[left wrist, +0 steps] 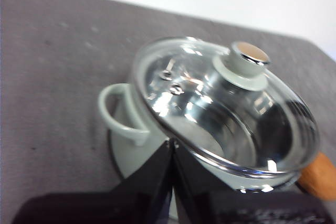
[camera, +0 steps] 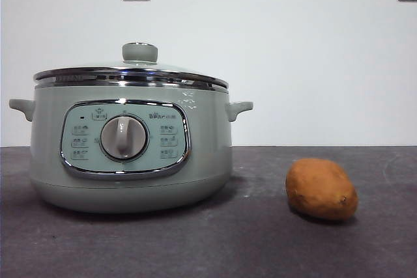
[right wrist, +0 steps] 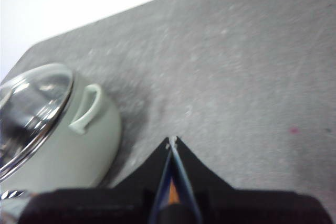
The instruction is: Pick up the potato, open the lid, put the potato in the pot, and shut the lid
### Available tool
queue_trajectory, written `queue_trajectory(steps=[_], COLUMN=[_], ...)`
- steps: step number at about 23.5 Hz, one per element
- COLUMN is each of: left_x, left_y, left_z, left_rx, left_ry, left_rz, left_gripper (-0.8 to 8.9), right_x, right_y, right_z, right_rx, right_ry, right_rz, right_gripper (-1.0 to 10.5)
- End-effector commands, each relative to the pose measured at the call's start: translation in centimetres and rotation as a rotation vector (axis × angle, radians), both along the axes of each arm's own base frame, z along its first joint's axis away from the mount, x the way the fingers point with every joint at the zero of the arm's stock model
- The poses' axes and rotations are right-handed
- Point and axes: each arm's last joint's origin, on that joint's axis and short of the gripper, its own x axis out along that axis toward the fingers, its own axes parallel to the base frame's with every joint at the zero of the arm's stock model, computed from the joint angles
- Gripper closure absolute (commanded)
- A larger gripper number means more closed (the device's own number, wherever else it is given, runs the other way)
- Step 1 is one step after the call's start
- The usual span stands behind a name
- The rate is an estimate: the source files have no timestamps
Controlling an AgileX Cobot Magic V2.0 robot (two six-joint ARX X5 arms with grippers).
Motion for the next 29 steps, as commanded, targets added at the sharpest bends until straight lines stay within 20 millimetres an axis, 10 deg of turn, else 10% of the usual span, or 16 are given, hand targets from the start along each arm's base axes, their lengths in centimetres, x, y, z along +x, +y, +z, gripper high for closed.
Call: queue_trajectory(steps=[1,11,15,29], left_x=[1.1,4.2,4.3,4.6], left_y=[-0.2,-1.1,-1.1,-1.1], left_z=[1.0,2.3,2.4,3.1], left_rx=[0.037,-0.034,-0.033,-0.04], left_ry=[0.024,0.159,0.151,0.068], left_rz=[-0.078,-0.242,-0.239,-0.238], left_gripper=[8.18,7.06,4.97,4.98], right_x=[0.9,3.5,3.7,7.2], right_y=[0.3,1.0,1.0,10.1], right_z=[0.9,1.4,1.3,-0.4], right_rx=[-0.031,-0.046,-0.046,-0.354], right_ry=[0.034,0.2,0.21,0.446], right_rz=[0.086,0.295,0.289,0.238], right_gripper=[9.5,9.2,3.5,3.5])
